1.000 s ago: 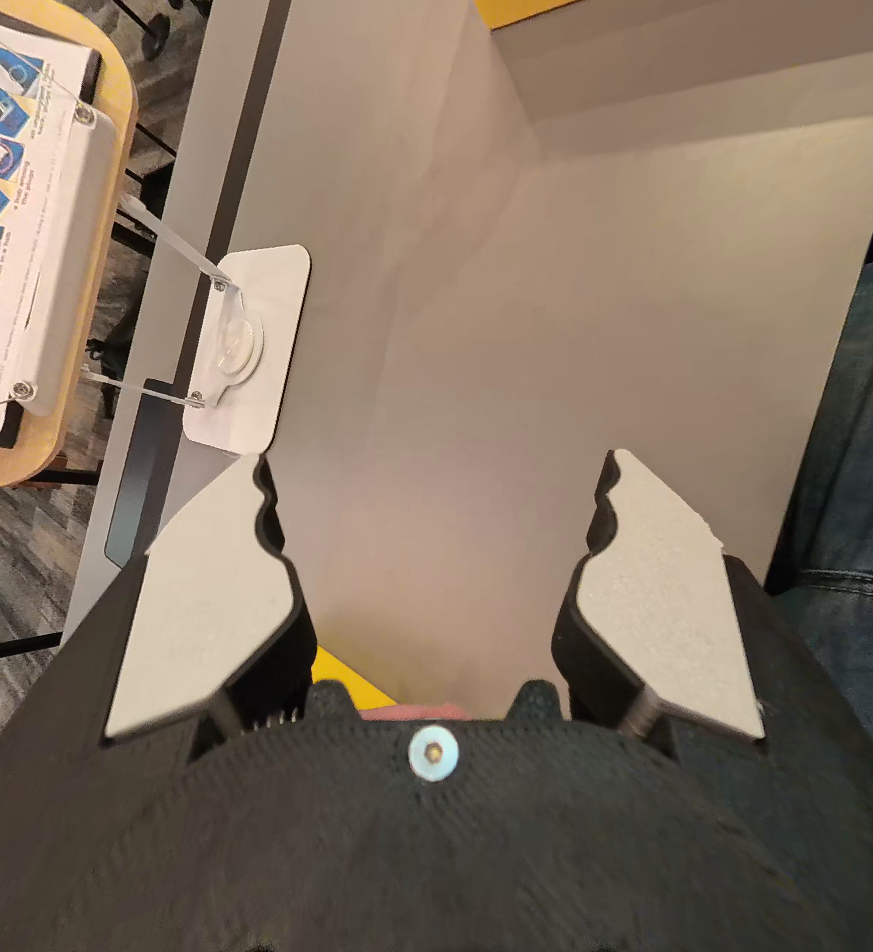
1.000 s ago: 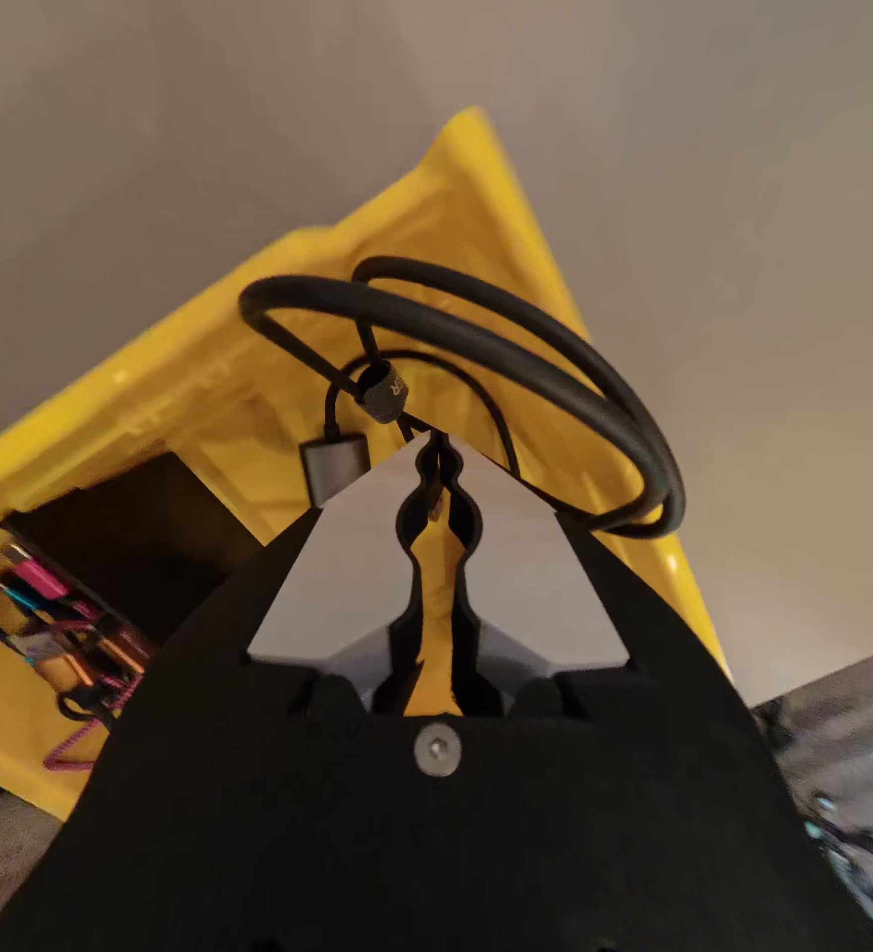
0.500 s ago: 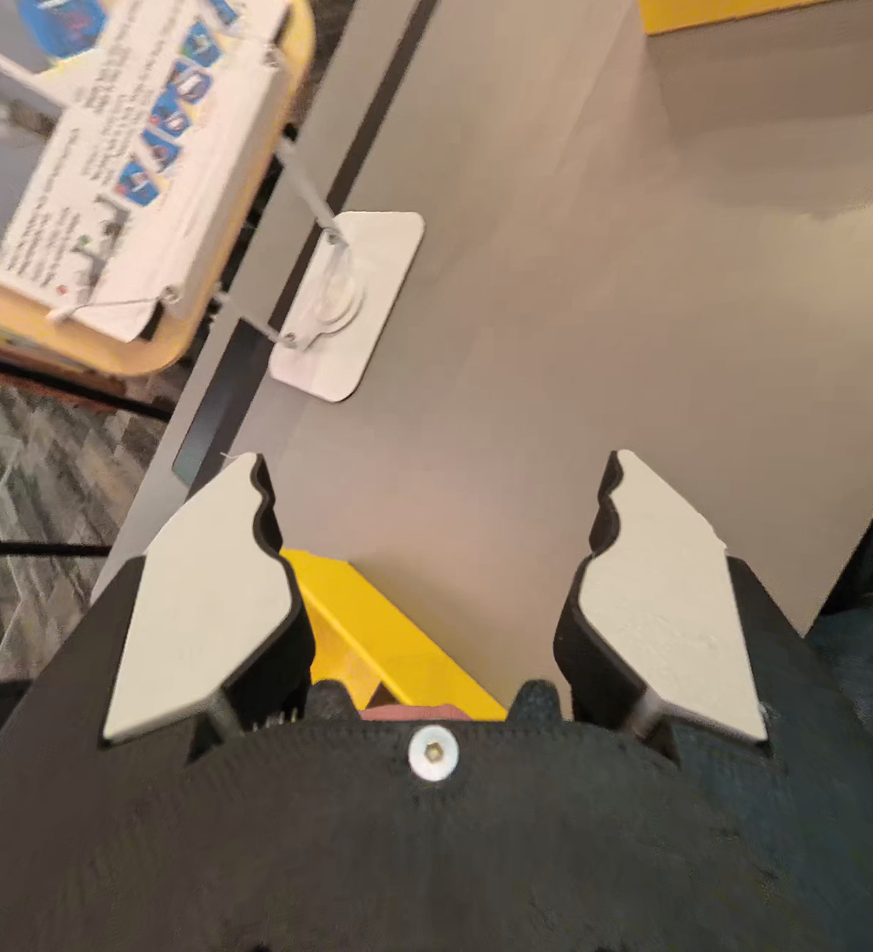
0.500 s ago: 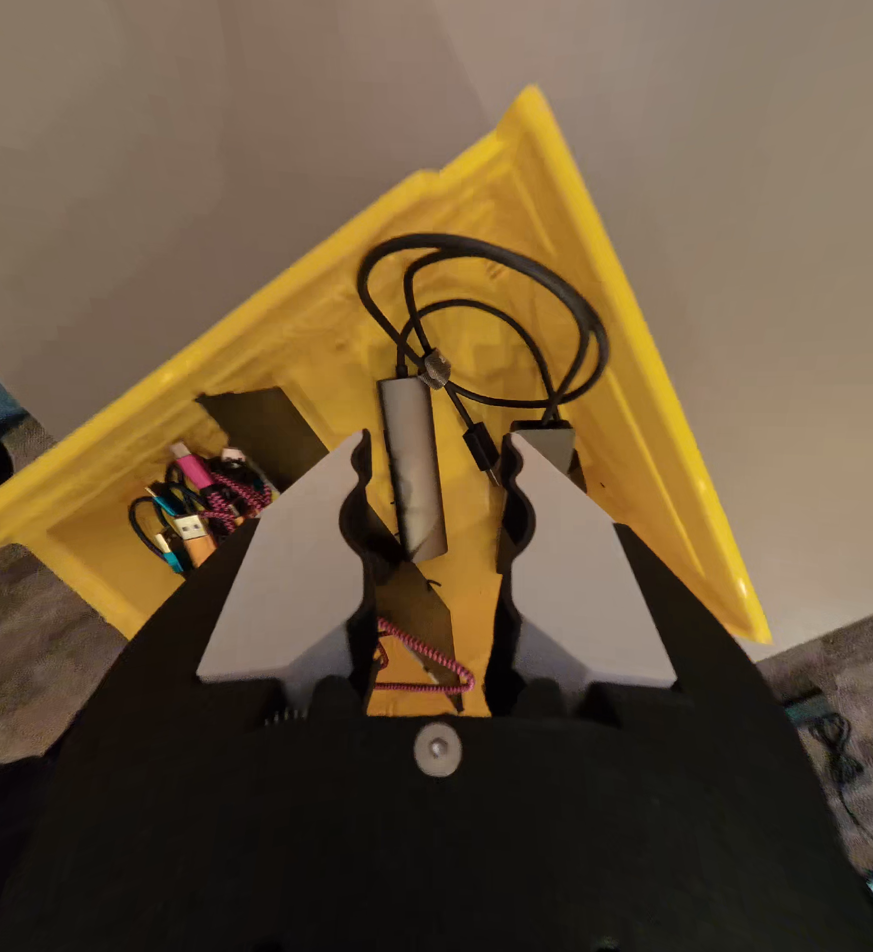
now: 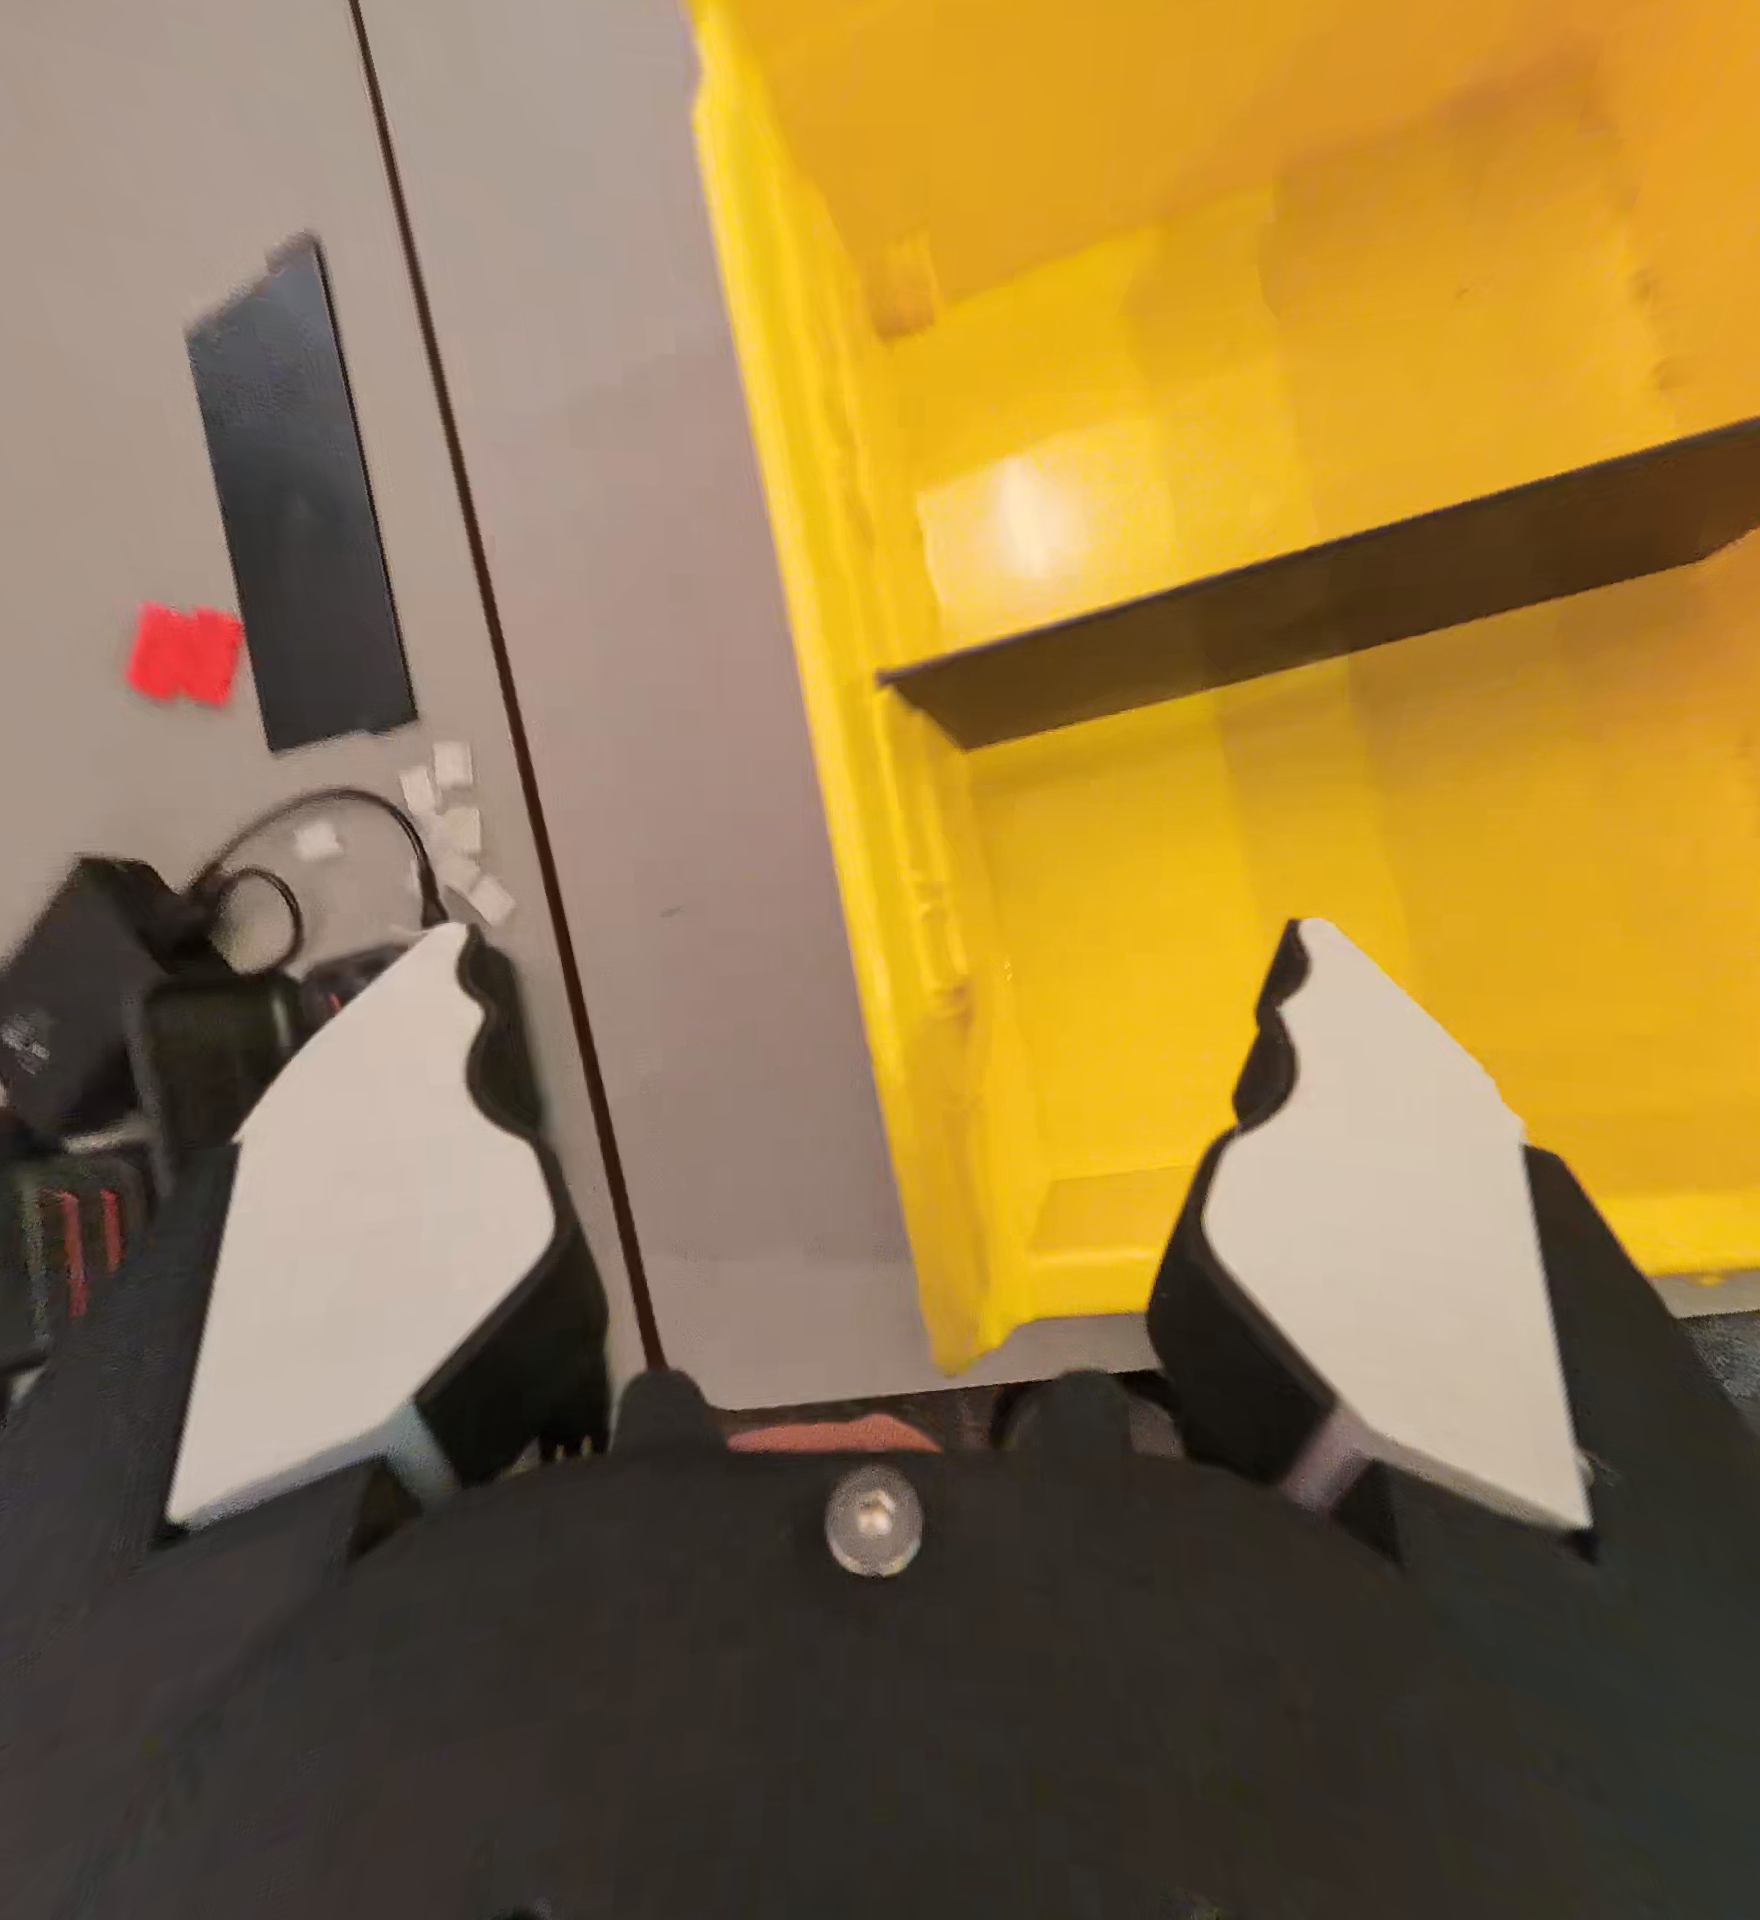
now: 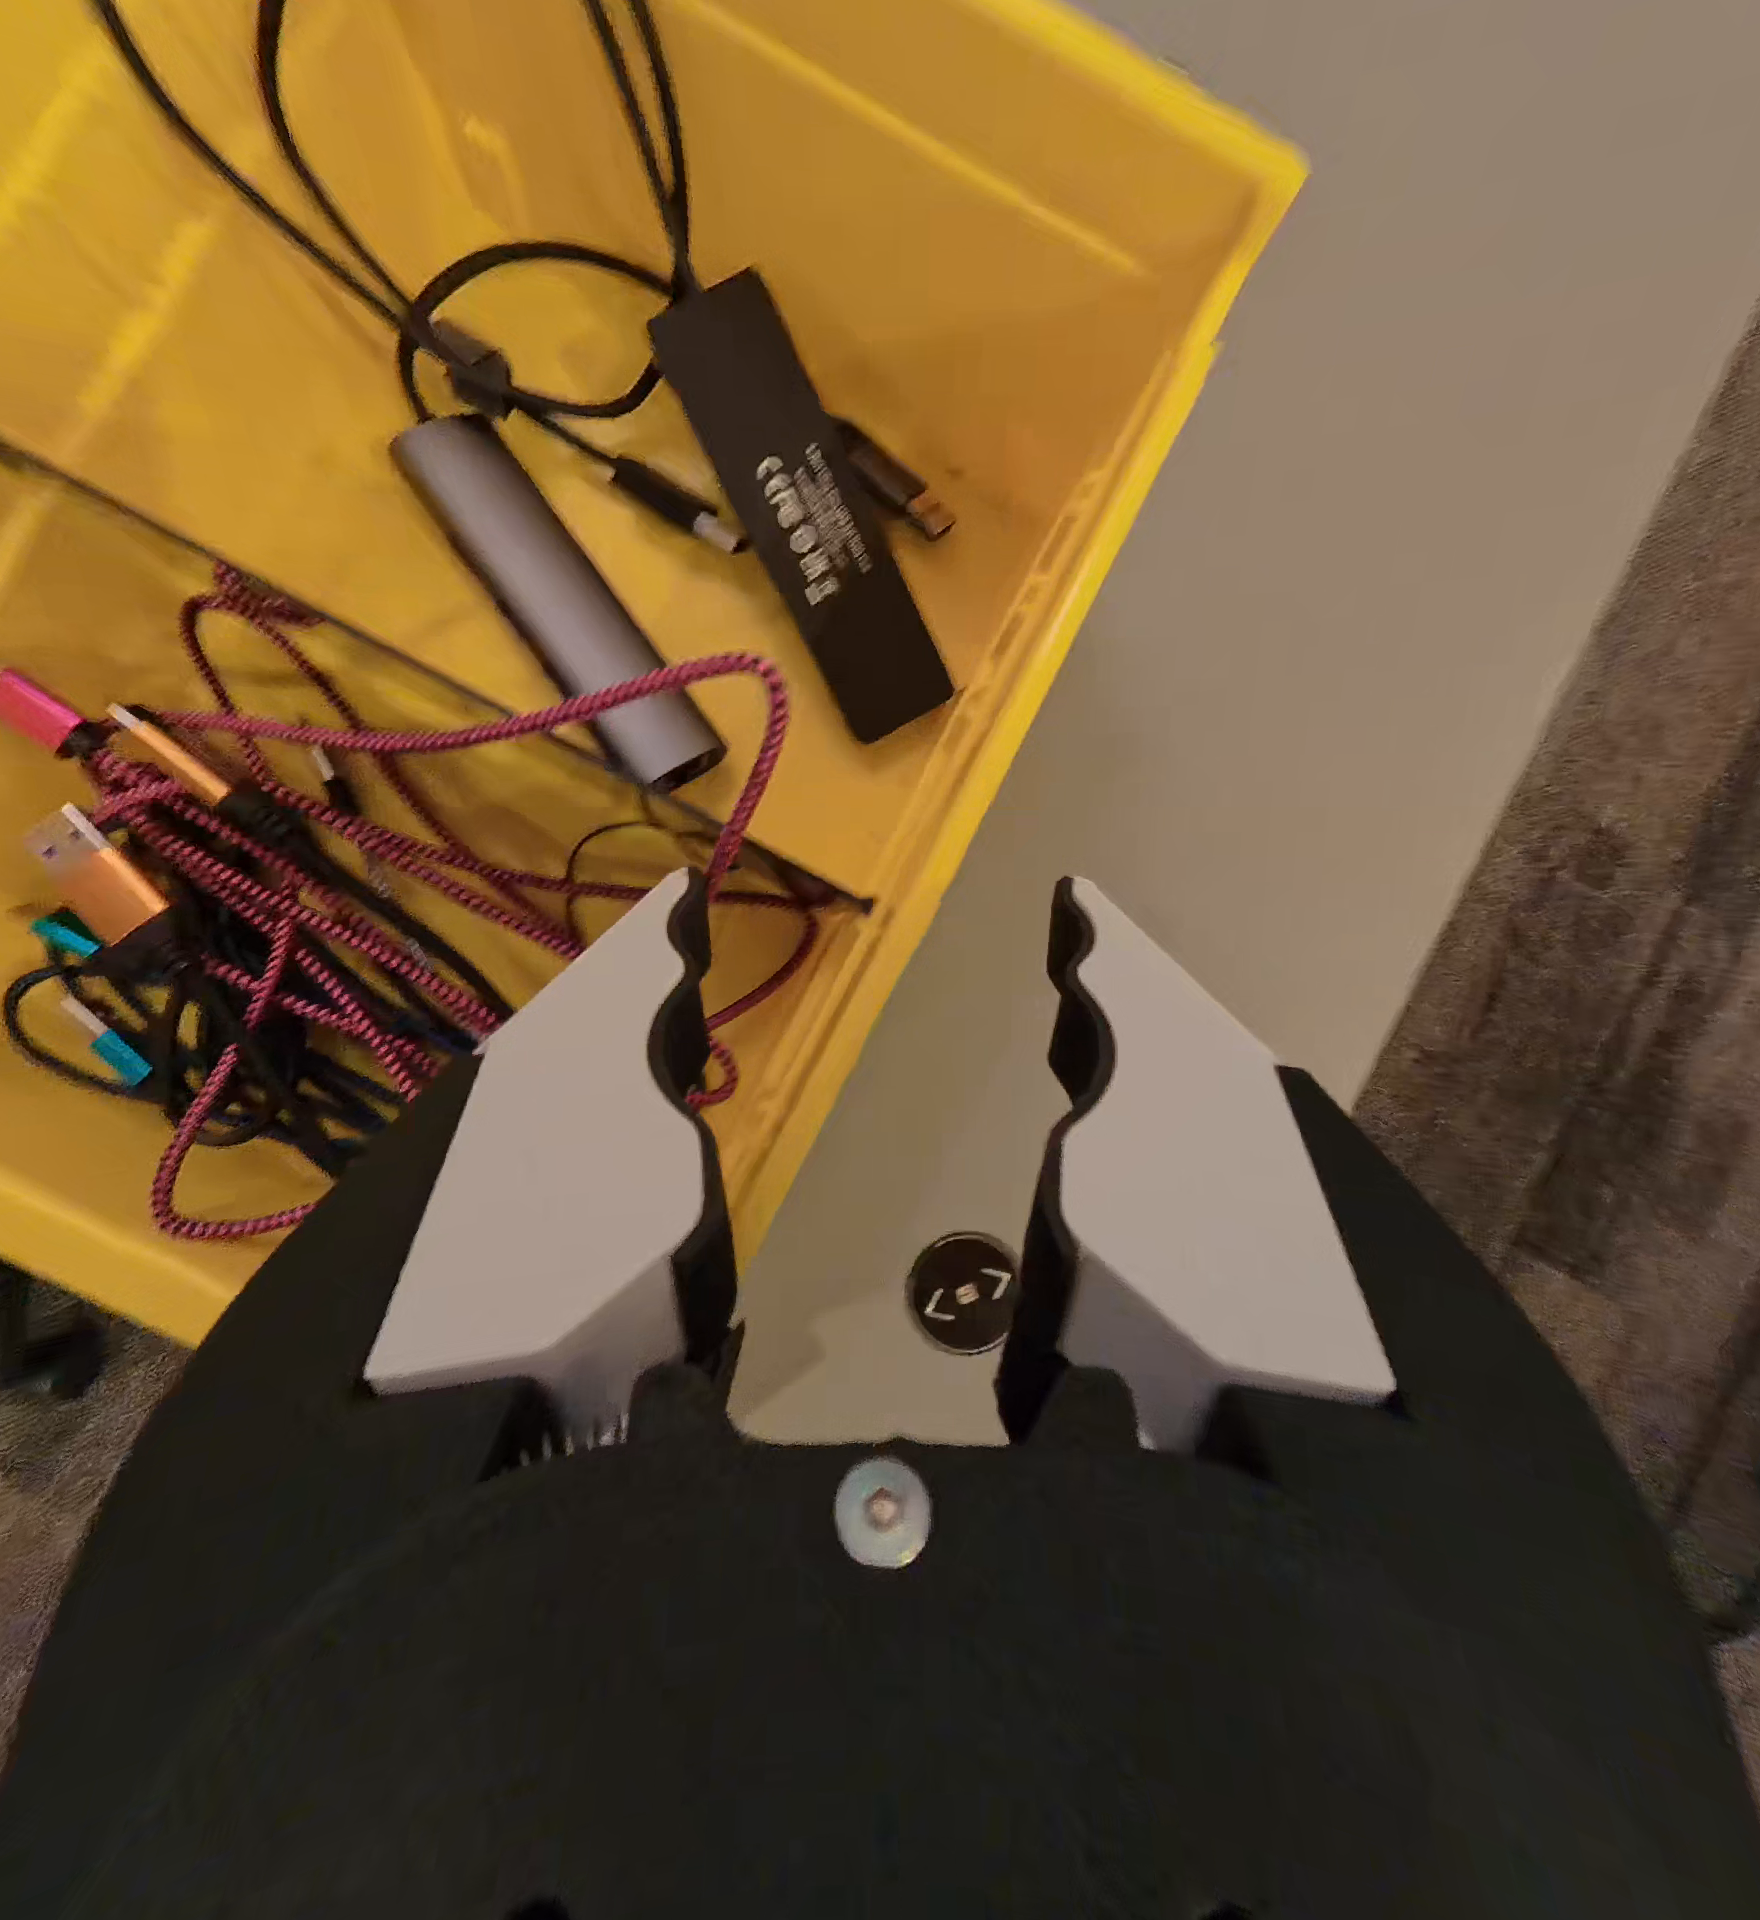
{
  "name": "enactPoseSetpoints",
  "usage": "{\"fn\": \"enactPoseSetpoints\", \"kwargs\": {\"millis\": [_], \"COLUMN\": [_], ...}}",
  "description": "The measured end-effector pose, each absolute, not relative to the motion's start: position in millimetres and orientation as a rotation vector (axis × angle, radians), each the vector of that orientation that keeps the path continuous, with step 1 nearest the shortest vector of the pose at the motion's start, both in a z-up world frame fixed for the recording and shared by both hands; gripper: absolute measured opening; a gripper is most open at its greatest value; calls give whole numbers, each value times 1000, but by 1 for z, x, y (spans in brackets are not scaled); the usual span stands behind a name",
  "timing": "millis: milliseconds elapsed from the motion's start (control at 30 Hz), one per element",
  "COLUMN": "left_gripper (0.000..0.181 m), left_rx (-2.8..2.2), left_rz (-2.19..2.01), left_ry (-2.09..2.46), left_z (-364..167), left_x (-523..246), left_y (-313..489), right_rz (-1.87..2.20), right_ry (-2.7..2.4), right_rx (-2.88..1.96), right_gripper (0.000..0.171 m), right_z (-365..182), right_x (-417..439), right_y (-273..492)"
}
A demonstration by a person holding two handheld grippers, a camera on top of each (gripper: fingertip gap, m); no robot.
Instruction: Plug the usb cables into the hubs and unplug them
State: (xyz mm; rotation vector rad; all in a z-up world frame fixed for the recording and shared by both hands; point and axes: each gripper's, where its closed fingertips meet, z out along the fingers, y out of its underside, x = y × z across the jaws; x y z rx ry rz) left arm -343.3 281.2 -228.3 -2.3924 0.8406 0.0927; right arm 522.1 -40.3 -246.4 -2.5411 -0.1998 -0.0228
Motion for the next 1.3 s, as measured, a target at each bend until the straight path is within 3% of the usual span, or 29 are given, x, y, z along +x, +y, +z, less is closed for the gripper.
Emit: {"fn": "enactPoseSetpoints", "kwargs": {"millis": [100, 200, 333, 433, 600, 933, 1300], "left_gripper": [124, 94, 36, 13, 11, 10, 10], "left_rx": [-2506, -2573, -2663, -2638, -2601, -2437, -2265], "left_rz": [-2, -145, -31, -197, -288, -401, -493], "left_ry": [761, 795, 906, 946, 896, 667, 517], "left_z": [-255, -277, -301, -301, -298, -264, -202], "left_x": [-360, -349, -359, -342, -330, -327, -348], "left_y": [276, 265, 258, 255, 255, 264, 235], "right_rz": [57, 173, 82, 87, 123, 399, 960], "right_ry": [-213, -191, -143, -131, -152, -203, -81], "right_rx": [-2594, -2619, -2625, -2609, -2582, -2506, -2201], "right_gripper": [66, 61, 49, 41, 27, 35, 86], "right_z": [-264, -277, -288, -290, -291, -287, -261], "right_x": [511, 495, 500, 493, 456, 317, 108], "right_y": [-49, -48, -40, -30, 4, 100, 189]}}
